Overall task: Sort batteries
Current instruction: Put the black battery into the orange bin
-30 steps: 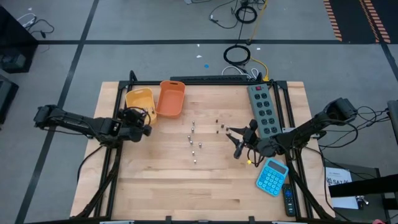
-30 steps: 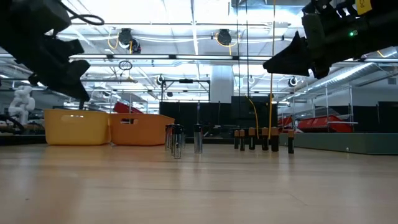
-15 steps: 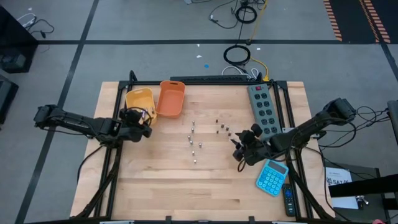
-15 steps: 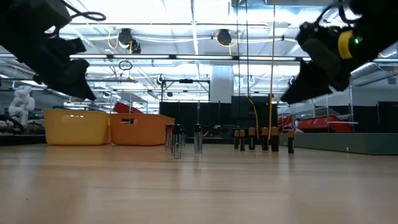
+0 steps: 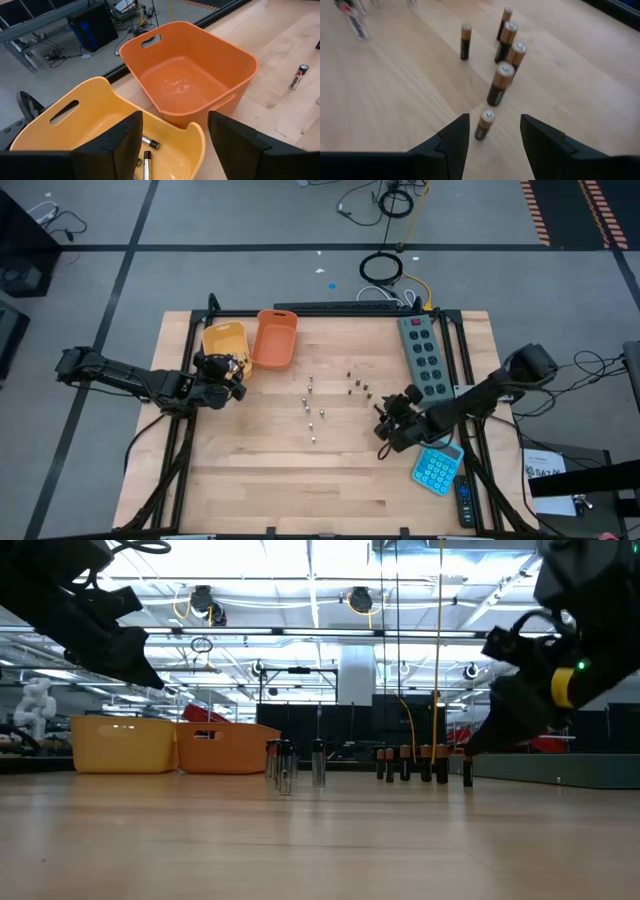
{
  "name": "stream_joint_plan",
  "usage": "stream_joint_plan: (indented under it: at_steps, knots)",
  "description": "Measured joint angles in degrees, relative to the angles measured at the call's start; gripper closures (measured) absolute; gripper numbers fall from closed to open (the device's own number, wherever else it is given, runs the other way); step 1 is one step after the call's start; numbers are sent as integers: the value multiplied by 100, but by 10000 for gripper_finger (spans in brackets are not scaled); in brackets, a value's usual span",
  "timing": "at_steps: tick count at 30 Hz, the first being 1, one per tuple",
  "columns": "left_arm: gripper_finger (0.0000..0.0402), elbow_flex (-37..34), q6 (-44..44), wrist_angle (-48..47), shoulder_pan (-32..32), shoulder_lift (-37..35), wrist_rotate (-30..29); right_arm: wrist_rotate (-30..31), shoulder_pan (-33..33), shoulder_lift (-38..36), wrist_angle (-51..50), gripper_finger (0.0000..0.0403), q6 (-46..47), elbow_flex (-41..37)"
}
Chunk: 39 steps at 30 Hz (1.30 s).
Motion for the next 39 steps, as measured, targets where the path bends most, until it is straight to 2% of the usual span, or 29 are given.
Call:
stream_joint_plan:
  at_steps: [14, 17, 21, 26, 29, 33, 37, 39]
  knots:
    - [167, 0, 9, -4, 0, 0, 49, -2, -258, 934, 909, 243, -20, -2]
    - [167, 0, 7, -7, 0, 0, 113, -29, -357, 998, 1005, 284, -73, -2]
    - [167, 0, 4, -5, 0, 0, 149, -124, -417, 997, 1008, 378, -121, -2]
    - [167, 0, 2, -4, 0, 0, 338, -527, -463, 845, 992, 387, -224, 63]
    - [167, 0, 9, -4, 0, 1, 480, -862, -455, 597, 1069, 387, -886, 365]
    - [167, -4, 149, -2, 0, 0, 497, -1303, -622, 421, 1386, 387, -2529, 1087]
    - [167, -4, 154, -2, 0, 0, 496, -1818, -1093, 412, 1390, 387, -3932, 1842]
    - [167, -4, 153, 0, 0, 0, 501, -2283, -1463, 455, 1392, 387, -4451, 2127]
